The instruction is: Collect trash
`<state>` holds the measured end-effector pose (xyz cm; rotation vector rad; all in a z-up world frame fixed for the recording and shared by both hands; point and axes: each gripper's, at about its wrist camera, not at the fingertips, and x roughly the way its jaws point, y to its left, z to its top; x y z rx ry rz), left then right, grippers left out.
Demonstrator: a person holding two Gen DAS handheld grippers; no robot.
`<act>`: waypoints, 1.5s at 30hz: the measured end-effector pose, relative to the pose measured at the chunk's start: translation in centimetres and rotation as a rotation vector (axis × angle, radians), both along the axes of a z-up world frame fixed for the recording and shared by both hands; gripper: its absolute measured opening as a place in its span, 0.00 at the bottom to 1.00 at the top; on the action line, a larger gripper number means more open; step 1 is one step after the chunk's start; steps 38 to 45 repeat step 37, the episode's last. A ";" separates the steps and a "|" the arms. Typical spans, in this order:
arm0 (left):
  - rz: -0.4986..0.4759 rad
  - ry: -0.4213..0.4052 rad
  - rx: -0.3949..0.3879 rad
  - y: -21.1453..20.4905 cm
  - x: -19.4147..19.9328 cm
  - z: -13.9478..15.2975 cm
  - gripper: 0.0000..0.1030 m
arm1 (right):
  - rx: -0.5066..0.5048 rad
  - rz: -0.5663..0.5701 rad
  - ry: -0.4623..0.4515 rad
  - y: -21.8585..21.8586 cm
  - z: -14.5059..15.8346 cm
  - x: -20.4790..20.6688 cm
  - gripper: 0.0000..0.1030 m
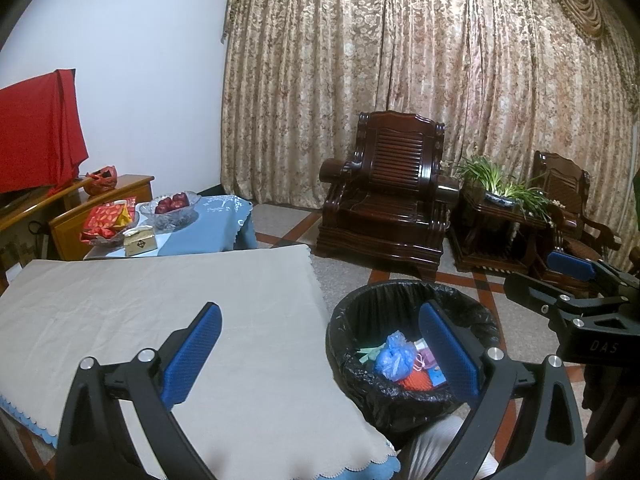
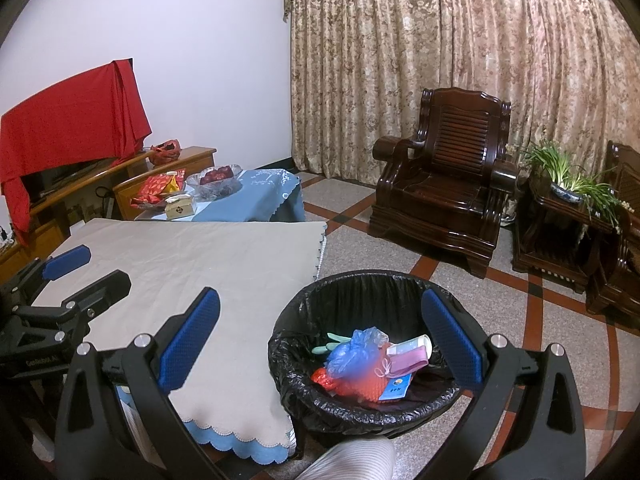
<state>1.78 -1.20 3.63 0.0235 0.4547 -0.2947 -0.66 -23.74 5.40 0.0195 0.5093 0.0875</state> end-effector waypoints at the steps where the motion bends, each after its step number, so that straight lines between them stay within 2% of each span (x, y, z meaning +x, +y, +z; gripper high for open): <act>1: 0.000 0.001 0.000 0.0 0.0 0.0 0.94 | 0.000 0.000 0.001 0.1 0.0 0.0 0.95; 15: 0.000 0.005 0.002 0.4 -0.1 -0.3 0.94 | 0.001 0.000 0.005 0.2 -0.4 0.1 0.95; 30: -0.004 0.020 0.009 0.8 -0.5 -1.7 0.94 | 0.006 -0.004 0.023 -0.5 -2.1 -0.2 0.95; 45: 0.003 0.029 0.011 1.0 -0.7 -2.2 0.94 | 0.007 -0.004 0.027 -0.9 -2.2 -0.1 0.95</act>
